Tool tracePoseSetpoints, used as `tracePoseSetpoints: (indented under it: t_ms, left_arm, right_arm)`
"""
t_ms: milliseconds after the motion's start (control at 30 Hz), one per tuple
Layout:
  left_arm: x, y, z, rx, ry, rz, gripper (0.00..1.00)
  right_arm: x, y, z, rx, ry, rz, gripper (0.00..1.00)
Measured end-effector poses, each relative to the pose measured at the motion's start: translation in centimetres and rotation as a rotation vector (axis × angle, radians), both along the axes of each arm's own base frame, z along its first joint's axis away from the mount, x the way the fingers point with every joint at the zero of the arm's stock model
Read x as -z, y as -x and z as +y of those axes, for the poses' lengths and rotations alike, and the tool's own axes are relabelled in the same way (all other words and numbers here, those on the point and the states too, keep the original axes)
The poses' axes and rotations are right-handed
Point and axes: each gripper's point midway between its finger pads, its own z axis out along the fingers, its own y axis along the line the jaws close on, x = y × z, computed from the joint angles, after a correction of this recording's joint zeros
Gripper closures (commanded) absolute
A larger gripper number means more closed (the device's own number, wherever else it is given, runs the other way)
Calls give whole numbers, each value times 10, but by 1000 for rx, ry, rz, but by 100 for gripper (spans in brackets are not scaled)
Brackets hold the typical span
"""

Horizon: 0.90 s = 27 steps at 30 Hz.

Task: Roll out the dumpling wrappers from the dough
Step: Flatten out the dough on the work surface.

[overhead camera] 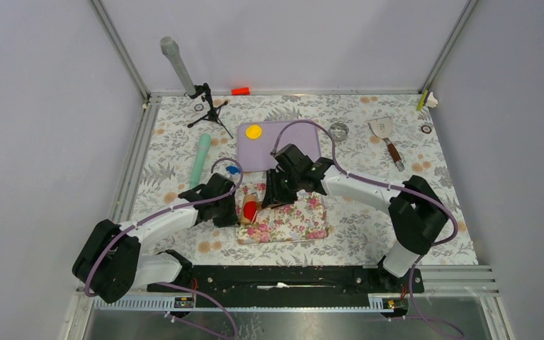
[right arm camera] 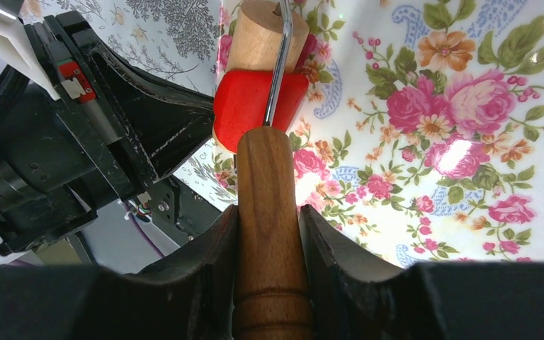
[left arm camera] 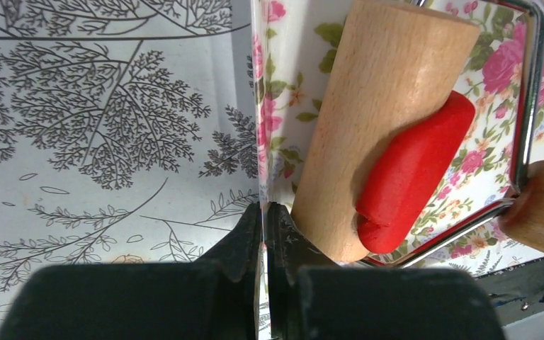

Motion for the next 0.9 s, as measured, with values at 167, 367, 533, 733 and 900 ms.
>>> tracePoseSetpoints:
  t_ms: [167, 367, 533, 733, 900]
  left_arm:
    - [-1, 2, -5, 7, 22, 6, 100]
    - [-2, 4, -12, 21, 52, 8, 100]
    - [-2, 4, -13, 16, 53, 8, 100]
    - [-2, 3, -12, 15, 51, 7, 100]
    - [-2, 3, -12, 15, 52, 6, 100]
  right_arm:
    - [2, 6, -11, 21, -20, -16, 100]
    - [-5, 10, -22, 43, -4, -30, 100]
    - [-16, 7, -32, 55, 42, -39, 100]
    - [-31, 8, -54, 51, 145, -51, 100]
    - [-36, 11, -76, 58, 234, -60, 100]
